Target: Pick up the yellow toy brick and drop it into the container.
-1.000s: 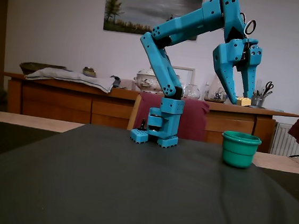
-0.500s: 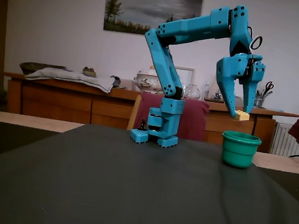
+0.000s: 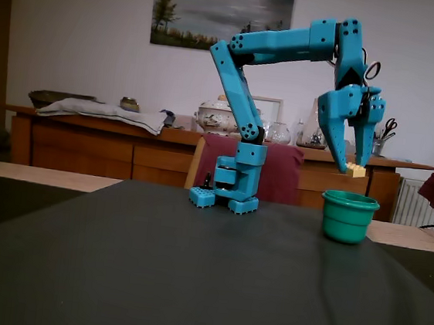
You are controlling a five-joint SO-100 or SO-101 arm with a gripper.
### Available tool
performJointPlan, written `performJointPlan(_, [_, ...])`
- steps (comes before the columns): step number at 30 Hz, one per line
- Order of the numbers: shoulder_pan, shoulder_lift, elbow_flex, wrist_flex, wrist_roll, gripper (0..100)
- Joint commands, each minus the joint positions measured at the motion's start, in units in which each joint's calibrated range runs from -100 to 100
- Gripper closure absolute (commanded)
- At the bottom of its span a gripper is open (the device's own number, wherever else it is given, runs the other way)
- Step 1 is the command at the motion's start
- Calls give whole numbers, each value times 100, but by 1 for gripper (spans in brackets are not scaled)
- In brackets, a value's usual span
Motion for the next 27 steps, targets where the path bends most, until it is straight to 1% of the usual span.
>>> performJointPlan(1, [6, 2, 136, -201, 0, 100])
performJointPlan(8, [14, 2, 244, -281, 5, 100])
performJointPlan(11, [14, 2, 244, -281, 5, 93])
performJointPlan(13, [22, -49, 244, -281, 5, 87])
performJointPlan(15, [22, -74, 244, -281, 10, 85])
performJointPlan(19, [107, -82, 244, -281, 84, 87])
performJointPlan(21, [401, -91, 190, -281, 89, 90])
performJointPlan(24, [795, -150, 154, -272, 214, 99])
performJointPlan(27, [1244, -512, 154, -272, 235, 100])
